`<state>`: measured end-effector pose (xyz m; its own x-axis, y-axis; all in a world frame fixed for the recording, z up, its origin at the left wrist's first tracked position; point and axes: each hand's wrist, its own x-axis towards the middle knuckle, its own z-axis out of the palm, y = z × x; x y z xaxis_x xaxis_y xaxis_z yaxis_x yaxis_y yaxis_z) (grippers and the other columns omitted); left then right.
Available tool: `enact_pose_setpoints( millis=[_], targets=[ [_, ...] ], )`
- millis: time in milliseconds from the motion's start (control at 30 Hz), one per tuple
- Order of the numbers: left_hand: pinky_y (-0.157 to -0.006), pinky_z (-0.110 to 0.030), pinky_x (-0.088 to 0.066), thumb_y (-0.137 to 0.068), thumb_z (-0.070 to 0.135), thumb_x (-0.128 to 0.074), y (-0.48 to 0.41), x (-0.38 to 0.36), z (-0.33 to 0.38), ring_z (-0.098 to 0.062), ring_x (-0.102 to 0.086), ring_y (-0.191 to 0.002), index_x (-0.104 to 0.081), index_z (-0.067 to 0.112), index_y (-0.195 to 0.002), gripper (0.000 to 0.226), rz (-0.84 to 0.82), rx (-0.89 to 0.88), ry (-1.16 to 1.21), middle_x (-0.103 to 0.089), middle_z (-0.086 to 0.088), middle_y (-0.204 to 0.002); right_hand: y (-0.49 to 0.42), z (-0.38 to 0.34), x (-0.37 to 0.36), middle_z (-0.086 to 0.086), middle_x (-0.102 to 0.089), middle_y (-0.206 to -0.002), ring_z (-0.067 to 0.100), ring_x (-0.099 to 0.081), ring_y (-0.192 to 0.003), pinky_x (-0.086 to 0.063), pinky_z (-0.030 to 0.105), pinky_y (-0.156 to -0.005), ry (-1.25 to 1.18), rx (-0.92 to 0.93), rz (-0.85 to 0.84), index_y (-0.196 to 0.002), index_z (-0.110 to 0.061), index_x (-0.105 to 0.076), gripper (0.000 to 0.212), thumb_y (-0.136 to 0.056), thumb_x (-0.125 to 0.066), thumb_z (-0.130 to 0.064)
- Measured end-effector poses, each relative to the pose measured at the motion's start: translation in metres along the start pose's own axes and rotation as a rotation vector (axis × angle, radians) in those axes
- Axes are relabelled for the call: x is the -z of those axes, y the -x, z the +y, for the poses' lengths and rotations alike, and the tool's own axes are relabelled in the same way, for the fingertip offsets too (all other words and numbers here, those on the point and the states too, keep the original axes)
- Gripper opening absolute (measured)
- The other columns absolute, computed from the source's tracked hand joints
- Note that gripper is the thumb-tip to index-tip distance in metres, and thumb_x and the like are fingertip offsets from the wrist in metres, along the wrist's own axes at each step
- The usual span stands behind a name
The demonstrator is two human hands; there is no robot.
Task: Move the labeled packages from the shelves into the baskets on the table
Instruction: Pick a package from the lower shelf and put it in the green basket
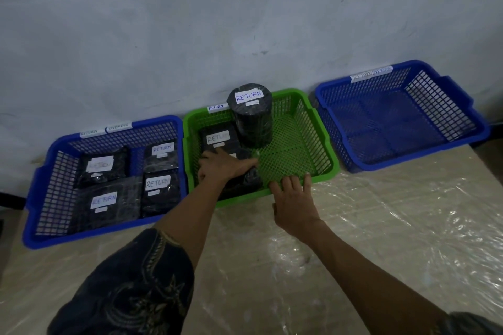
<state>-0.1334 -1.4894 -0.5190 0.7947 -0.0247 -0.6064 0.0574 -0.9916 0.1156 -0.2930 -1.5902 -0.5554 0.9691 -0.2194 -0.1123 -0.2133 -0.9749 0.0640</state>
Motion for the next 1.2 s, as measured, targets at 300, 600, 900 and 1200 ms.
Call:
enact_pose_setpoints(
  millis=[300, 600, 900, 1200],
  targets=[
    [-0.107, -0.054, -0.031, -0.059, 0.09, -0.053, 0.006, -0.023, -0.006, -0.043, -0.009, -0.144, 0.007, 0.017, -0.152, 0.134, 0.152, -0.06, 0.048, 0.008, -0.027, -0.156, -0.001, 0.001, -0.003, 0.01, -0.059, -0.093, 0.032, -0.056, -0.095, -0.029, 0.064, -0.103, -0.037, 0.016, 0.006, -0.104, -0.017, -0.061, 0.046, -0.061, -0.073, -0.028],
    [-0.111, -0.056, 0.018, -0.079, 0.086, -0.018, 0.009, -0.042, -0.021, -0.028, 0.029, -0.143, 0.019, 0.014, -0.15, 0.107, 0.281, -0.269, -0.11, 0.029, -0.012, -0.155, 0.002, 0.003, 0.003, 0.011, -0.044, -0.125, 0.032, -0.037, -0.123, -0.005, 0.06, -0.112, -0.062, 0.069, -0.042, -0.131, -0.019, -0.04, 0.061, -0.078, -0.061, -0.04],
    [-0.116, -0.056, 0.008, -0.08, 0.083, -0.025, -0.002, -0.039, -0.031, -0.027, 0.026, -0.144, 0.015, 0.015, -0.152, 0.106, 0.151, -0.339, 0.0, 0.026, -0.01, -0.157, 0.004, 0.001, 0.009, 0.013, -0.035, -0.138, 0.032, -0.026, -0.134, -0.001, 0.06, -0.112, -0.036, 0.067, -0.055, -0.14, -0.019, -0.03, 0.072, -0.08, -0.06, -0.047],
    [-0.118, -0.054, -0.011, -0.086, 0.067, -0.049, -0.005, -0.033, -0.048, -0.029, 0.0, -0.149, -0.014, 0.015, -0.153, 0.091, 0.253, -0.487, 0.143, 0.0, -0.009, -0.162, 0.002, 0.004, 0.02, 0.013, -0.035, -0.14, 0.03, -0.024, -0.137, -0.003, 0.058, -0.114, -0.067, 0.068, -0.099, -0.143, -0.019, -0.029, 0.069, -0.083, -0.059, -0.04]
  ],
)
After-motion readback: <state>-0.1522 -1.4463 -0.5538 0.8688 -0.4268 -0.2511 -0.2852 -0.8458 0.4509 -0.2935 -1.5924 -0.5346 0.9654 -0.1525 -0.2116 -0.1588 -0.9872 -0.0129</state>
